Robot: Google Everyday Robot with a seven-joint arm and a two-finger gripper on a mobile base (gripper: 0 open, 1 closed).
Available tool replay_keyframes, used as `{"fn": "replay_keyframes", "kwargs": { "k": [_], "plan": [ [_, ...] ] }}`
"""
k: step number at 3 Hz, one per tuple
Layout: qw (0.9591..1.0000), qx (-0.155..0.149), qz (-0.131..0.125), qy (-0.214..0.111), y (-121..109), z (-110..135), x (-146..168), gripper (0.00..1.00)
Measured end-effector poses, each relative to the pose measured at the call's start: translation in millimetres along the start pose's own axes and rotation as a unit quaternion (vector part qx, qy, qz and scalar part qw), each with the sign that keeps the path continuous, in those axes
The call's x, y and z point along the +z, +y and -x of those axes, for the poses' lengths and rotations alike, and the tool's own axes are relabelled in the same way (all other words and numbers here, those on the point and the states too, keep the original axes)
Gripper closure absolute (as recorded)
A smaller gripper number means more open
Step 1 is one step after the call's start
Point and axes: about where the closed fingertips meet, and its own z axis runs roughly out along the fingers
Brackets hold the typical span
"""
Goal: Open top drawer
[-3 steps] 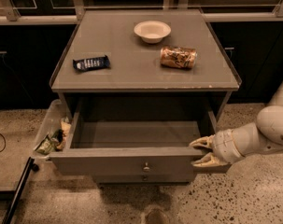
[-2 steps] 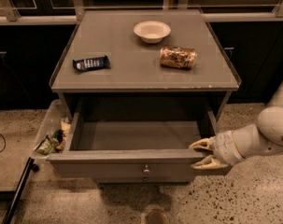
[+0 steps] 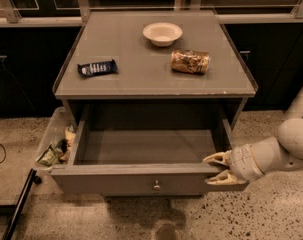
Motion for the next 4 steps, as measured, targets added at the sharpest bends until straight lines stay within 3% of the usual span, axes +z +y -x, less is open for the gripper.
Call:
{"fn": "replay_keyframes", "kwargs": {
  "k": [2, 4],
  "plan": [
    [1.0000, 0.003, -0.003, -0.003, 9.3, -2.0, -3.4, 1.00],
    [1.0000, 0.001, 0.003, -0.007, 5.6, 0.8, 0.6, 0.57]
  ]
}}
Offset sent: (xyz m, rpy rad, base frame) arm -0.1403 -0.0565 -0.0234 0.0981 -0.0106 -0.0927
